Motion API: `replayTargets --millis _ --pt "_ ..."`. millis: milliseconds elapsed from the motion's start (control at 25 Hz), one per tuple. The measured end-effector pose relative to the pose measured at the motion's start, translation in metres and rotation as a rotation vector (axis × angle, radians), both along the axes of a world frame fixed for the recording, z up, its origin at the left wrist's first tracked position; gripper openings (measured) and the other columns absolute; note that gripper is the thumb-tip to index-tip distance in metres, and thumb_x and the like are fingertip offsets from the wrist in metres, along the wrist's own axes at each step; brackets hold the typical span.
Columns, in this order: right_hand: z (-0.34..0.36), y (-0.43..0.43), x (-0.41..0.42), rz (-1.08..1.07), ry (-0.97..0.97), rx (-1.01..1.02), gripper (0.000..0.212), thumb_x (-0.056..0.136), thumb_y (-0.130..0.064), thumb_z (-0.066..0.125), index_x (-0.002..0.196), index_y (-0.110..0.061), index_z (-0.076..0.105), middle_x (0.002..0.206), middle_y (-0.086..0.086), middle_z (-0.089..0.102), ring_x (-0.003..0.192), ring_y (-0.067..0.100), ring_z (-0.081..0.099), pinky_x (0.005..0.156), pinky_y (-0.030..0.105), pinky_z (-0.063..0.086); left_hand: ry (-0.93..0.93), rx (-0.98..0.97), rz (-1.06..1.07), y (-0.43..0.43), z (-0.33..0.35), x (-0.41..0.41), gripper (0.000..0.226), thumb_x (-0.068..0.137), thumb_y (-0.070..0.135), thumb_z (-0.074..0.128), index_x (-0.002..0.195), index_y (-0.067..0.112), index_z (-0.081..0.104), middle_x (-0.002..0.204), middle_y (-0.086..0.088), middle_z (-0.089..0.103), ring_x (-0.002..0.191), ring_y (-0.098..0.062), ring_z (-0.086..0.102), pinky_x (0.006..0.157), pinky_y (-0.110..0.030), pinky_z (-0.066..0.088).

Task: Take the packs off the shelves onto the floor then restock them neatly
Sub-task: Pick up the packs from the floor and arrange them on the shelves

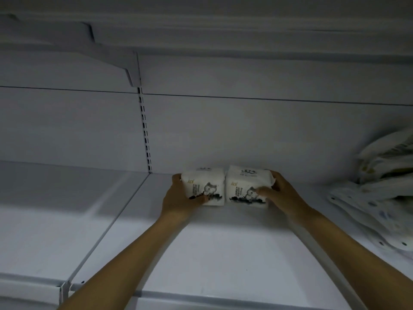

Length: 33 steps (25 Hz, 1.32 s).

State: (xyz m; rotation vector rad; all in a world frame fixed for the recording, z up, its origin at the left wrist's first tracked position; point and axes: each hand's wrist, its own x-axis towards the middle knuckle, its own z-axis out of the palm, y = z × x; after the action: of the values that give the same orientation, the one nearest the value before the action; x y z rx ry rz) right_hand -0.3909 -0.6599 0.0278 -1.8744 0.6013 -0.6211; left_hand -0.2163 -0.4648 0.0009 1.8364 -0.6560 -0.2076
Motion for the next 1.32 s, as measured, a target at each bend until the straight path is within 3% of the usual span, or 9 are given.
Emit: replayTargets --millis 80,160,320,520,640,840,1040,1200,1320 --pt "-0.006 0.0 0.01 -0.052 -0.07 0.054 0.033 0.086 -0.009 0.068 0.113 -0.018 0.051 0.109 0.003 0.064 0.086 0.003 0.061 0.067 0.01 0.05 0.016 -0.03 0.061 -0.007 0.001 0.002 0.077 0.073 0.033 0.082 0.133 0.02 0.037 0.114 0.007 0.054 0.098 -0.012 0.053 0.08 -0.024 0.04" --pt "-0.02 0.0 0.015 -0.16 -0.124 0.061 0.034 0.086 -0.019 0.07 0.114 -0.019 0.05 0.108 0.001 0.064 0.088 0.003 0.062 0.075 0.016 0.049 0.047 -0.072 0.119 -0.012 0.001 0.006 0.068 0.076 0.036 0.079 0.13 0.019 0.041 0.113 0.003 0.058 0.094 -0.015 0.055 0.078 -0.026 0.043" --pt "-0.03 -0.007 0.022 -0.225 -0.032 -0.069 0.039 0.088 -0.041 0.063 0.12 -0.02 0.056 0.109 -0.003 0.066 0.092 0.009 0.062 0.08 0.025 0.043 0.011 -0.046 0.126 -0.023 0.0 0.021 0.055 0.081 0.041 0.073 0.125 0.018 0.048 0.106 0.005 0.058 0.097 -0.018 0.058 0.074 -0.026 0.043" --pt "-0.032 -0.009 0.024 -0.199 -0.066 -0.107 0.024 0.09 -0.03 0.065 0.113 -0.03 0.056 0.105 -0.009 0.065 0.092 0.007 0.06 0.076 0.018 0.042 -0.063 -0.111 0.066 -0.025 -0.012 0.035 0.063 0.074 0.01 0.079 0.126 0.018 0.044 0.115 0.004 0.055 0.104 -0.013 0.054 0.075 -0.019 0.041" --pt "-0.039 -0.008 0.024 -0.238 -0.078 -0.146 0.027 0.089 -0.031 0.065 0.116 -0.028 0.059 0.108 -0.006 0.064 0.097 0.012 0.06 0.081 0.024 0.043 -0.123 -0.059 0.107 -0.029 -0.013 0.035 0.058 0.07 0.011 0.081 0.112 0.02 0.042 0.113 0.001 0.054 0.1 -0.015 0.052 0.071 -0.023 0.038" --pt "-0.016 -0.012 0.046 -0.247 -0.064 -0.063 0.027 0.089 -0.019 0.066 0.114 -0.018 0.057 0.104 0.003 0.064 0.094 0.02 0.061 0.088 0.036 0.048 -0.11 0.004 0.125 -0.032 -0.009 0.029 0.043 0.084 0.023 0.069 0.109 0.023 0.034 0.084 0.013 0.051 0.07 -0.007 0.052 0.052 -0.02 0.033" --pt "-0.041 0.001 0.062 -0.354 -0.113 -0.106 0.033 0.092 -0.025 0.062 0.122 -0.014 0.053 0.114 0.006 0.056 0.105 0.023 0.056 0.09 0.033 0.045 -0.174 -0.013 0.184 -0.035 -0.017 0.039 0.04 0.086 0.031 0.068 0.121 0.014 0.056 0.115 -0.005 0.054 0.11 -0.022 0.051 0.081 -0.026 0.038" --pt "-0.04 -0.002 0.058 -0.411 -0.166 -0.062 0.041 0.089 -0.028 0.066 0.127 -0.02 0.052 0.103 0.003 0.056 0.093 0.018 0.057 0.081 0.026 0.042 -0.101 -0.06 0.131 -0.033 -0.014 0.036 0.046 0.085 0.029 0.07 0.125 0.024 0.048 0.105 0.007 0.059 0.096 -0.013 0.059 0.076 -0.023 0.04" --pt "-0.04 -0.003 0.058 -0.401 -0.219 0.02 0.048 0.087 -0.029 0.068 0.13 -0.024 0.047 0.092 -0.002 0.061 0.084 0.014 0.059 0.08 0.029 0.047 -0.098 -0.1 0.116 -0.032 -0.016 0.038 0.042 0.087 0.022 0.068 0.122 0.02 0.044 0.106 0.008 0.06 0.098 -0.012 0.06 0.079 -0.023 0.042"
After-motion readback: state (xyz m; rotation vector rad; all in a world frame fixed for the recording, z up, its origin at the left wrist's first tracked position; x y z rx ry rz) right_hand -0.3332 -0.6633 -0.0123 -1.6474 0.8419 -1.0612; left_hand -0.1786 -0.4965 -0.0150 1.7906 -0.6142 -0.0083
